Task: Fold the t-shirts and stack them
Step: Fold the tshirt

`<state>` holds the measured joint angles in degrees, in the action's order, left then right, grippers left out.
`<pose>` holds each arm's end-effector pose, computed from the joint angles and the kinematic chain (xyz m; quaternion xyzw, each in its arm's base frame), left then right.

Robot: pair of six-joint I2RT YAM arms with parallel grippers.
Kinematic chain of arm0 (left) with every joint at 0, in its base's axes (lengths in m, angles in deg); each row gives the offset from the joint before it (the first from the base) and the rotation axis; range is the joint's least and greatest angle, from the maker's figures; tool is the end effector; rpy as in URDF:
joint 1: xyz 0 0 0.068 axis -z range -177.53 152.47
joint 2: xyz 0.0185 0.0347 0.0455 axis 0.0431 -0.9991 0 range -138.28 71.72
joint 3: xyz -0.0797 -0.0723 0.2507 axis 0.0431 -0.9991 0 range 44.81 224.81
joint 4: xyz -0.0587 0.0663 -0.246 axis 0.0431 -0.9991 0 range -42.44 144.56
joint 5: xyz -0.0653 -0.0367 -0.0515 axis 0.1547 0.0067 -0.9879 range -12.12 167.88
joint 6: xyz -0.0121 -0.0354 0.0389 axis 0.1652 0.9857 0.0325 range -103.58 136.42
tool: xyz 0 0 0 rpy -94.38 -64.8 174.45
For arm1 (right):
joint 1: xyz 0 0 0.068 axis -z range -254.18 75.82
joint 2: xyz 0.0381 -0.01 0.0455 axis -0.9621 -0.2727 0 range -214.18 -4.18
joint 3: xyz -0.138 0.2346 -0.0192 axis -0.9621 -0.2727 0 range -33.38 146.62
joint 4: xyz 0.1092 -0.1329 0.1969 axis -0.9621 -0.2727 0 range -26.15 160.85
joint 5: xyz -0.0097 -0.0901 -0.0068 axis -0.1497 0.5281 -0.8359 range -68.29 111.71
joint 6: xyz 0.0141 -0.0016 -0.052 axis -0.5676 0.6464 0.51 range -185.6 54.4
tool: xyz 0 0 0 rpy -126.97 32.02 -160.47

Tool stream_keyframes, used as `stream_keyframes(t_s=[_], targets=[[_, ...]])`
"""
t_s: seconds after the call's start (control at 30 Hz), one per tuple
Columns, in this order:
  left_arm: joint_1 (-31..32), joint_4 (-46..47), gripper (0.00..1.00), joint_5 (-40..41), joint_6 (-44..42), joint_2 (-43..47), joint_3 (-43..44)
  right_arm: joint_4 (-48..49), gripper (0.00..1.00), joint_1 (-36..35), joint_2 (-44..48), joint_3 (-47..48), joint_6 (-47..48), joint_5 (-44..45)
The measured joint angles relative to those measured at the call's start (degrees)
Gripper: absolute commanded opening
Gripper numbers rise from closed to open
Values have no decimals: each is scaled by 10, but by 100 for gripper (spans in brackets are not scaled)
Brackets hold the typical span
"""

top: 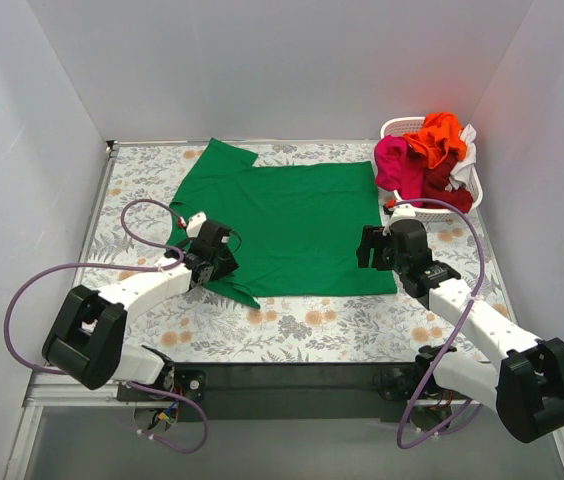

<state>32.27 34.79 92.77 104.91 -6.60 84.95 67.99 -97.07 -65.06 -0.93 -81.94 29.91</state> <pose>0.2248 -0.1182 0.1758 -0.4982 0.8132 -0.1710 0.2473 0.2128 0.0844 0.2235 -0.0147 0.8699 0.1054 0.4815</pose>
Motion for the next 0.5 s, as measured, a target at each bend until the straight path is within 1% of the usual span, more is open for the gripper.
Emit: stream_keyframes(t_s=[0.03, 0.07, 0.13, 0.17, 0.27, 0.33, 0.47, 0.5], targets=[[-2, 10, 48, 4, -6, -2, 2, 0, 65, 0, 0, 0, 0, 0], [-3, 20, 55, 7, -15, -2, 5, 0, 65, 0, 0, 0, 0, 0], [-3, 40, 64, 13, -29, 3, 16, 0, 65, 0, 0, 0, 0, 0], [-3, 50, 65, 17, -35, 6, 24, 0, 65, 0, 0, 0, 0, 0], [-3, 76, 65, 34, -55, 24, 38, 0, 65, 0, 0, 0, 0, 0], [-3, 86, 62, 49, -68, 48, 37, 0, 65, 0, 0, 0, 0, 3], [-3, 100, 52, 68, -87, 87, 14, 0, 65, 0, 0, 0, 0, 6], [-3, 99, 47, 69, -90, 91, 5, 0, 65, 0, 0, 0, 0, 7]])
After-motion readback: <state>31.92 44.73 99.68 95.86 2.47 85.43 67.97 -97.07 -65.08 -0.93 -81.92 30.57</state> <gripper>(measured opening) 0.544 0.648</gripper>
